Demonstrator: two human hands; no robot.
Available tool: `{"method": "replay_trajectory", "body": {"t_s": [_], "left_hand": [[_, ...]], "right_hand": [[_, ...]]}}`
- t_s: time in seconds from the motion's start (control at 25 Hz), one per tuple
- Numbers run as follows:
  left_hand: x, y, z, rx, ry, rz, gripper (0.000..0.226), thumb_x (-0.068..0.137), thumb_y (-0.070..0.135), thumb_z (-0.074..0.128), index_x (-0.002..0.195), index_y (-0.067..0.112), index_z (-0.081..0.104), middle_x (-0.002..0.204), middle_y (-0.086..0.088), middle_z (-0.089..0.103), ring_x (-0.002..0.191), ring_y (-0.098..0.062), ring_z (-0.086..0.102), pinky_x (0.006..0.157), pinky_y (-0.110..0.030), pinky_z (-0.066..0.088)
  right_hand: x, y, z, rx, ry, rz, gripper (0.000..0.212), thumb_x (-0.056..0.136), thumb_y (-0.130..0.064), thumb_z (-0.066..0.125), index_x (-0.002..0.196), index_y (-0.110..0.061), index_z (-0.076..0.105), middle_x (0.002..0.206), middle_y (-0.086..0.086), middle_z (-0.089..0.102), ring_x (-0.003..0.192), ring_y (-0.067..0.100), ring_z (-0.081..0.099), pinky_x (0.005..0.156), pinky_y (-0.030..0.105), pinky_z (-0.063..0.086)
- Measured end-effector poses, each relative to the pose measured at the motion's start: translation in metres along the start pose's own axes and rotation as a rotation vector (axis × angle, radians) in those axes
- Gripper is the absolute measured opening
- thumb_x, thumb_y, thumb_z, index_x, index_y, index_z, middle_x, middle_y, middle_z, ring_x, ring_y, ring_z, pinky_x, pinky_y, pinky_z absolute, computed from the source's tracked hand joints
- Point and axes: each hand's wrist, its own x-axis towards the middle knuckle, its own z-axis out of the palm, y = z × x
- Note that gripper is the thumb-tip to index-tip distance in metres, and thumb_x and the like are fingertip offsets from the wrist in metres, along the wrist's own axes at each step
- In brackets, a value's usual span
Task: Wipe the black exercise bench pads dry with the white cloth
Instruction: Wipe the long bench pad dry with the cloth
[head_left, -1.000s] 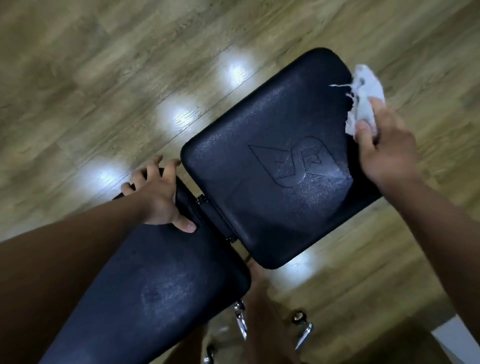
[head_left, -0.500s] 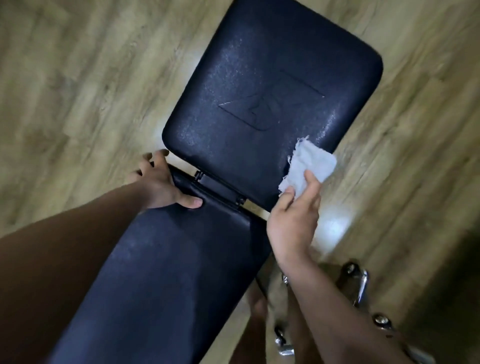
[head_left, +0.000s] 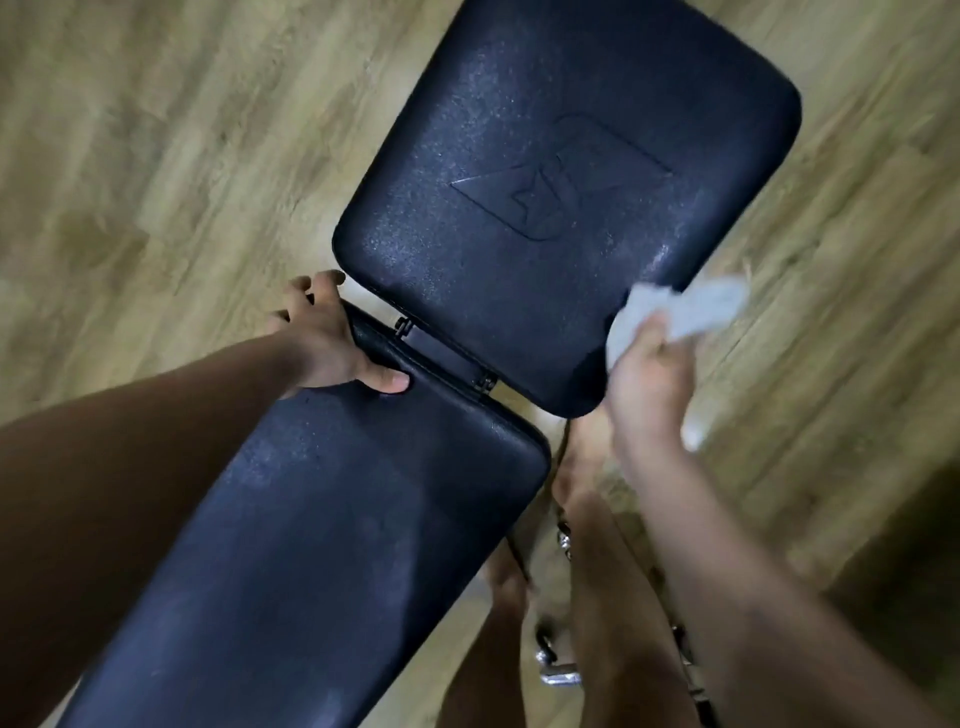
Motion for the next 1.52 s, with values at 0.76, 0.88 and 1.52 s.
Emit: {"method": "replay_trajectory", "body": {"t_s": [0.76,0.88,1.52], "left_hand": [[-0.001,-0.001,-0.001,0.059,-0.057,-0.05,0.139,0.029,0.058,0.093,0.14,0.04,0.01,0.155,0.003,-0.007,0.137,-0.042,0.014,0.106,-0.057,0.028],[0.0,-0.002,0.001,0.071,-0.052,-0.044,0.139,0.029,0.058,0.093,0.14,0.039,0.011,0.155,0.001,-0.005,0.137,-0.043,0.012,0.107,-0.059,0.026],[-0.001,-0.003,-0.001,0.061,-0.062,-0.027,0.136,0.032,0.059,0.092,0.139,0.04,0.01,0.157,0.0,-0.006,0.14,-0.042,0.009,0.107,-0.061,0.026]], "right_hand": [[-0.092,-0.011,0.007,-1.09,-0.812,-0.477,0.064,0.093,-0.059,0.013,0.131,-0.015,0.04,0.119,0.009,0.061,0.108,0.026,0.058,0.093,0.044,0.048],[-0.094,-0.01,-0.001,-1.227,-0.911,-0.503,0.066,0.096,-0.059,0.02,0.138,-0.009,0.035,0.134,0.013,0.052,0.121,0.026,0.051,0.101,0.038,0.043],[-0.048,-0.006,0.02,-0.91,-1.123,0.017,0.052,0.085,-0.07,0.047,0.104,-0.025,0.067,0.101,-0.011,0.069,0.101,0.012,0.063,0.089,0.03,0.048]]}}
